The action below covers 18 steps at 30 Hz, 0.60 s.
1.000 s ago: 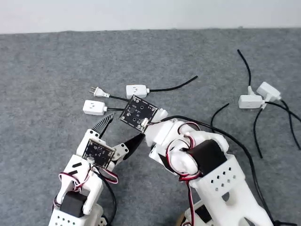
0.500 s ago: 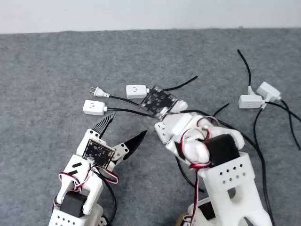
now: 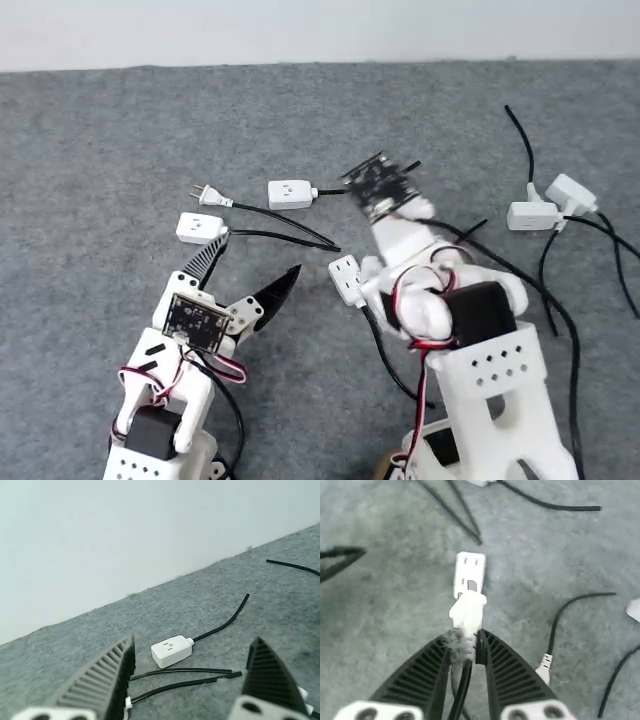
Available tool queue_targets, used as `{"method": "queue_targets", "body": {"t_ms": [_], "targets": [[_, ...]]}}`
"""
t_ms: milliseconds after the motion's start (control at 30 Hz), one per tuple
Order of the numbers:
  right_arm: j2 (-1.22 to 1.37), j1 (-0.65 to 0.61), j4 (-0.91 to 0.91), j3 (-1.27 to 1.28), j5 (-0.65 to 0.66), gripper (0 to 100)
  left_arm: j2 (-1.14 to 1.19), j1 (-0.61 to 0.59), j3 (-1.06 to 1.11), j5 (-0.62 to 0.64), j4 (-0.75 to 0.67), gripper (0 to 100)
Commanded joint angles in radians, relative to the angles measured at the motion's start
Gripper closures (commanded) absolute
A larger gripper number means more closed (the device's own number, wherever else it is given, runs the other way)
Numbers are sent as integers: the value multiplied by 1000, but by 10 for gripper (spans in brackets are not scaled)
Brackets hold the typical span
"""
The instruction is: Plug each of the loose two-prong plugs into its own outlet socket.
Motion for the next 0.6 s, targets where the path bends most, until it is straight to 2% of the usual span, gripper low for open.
{"method": "queue_targets", "body": {"t_ms": [0, 133, 233, 300, 400, 533, 567], "targets": [[41, 70, -27, -49, -26, 991, -3, -20, -13, 15, -32, 651], [130, 128, -27, -55, -60, 972, -3, -20, -13, 15, -32, 651], [162, 119, -18, -58, -183, 916, -3, -20, -13, 15, -32, 651], [162, 110, -4, -60, -245, 913, -3, -20, -12, 15, -34, 651], [162, 96, 4, -60, -230, 921, -2, -20, -7, 14, -55, 651], [162, 96, -47, -60, -224, 997, -2, -20, -2, 14, -57, 651], [162, 99, -50, -57, -224, 985, -2, -20, 1, 12, -58, 651]]}}
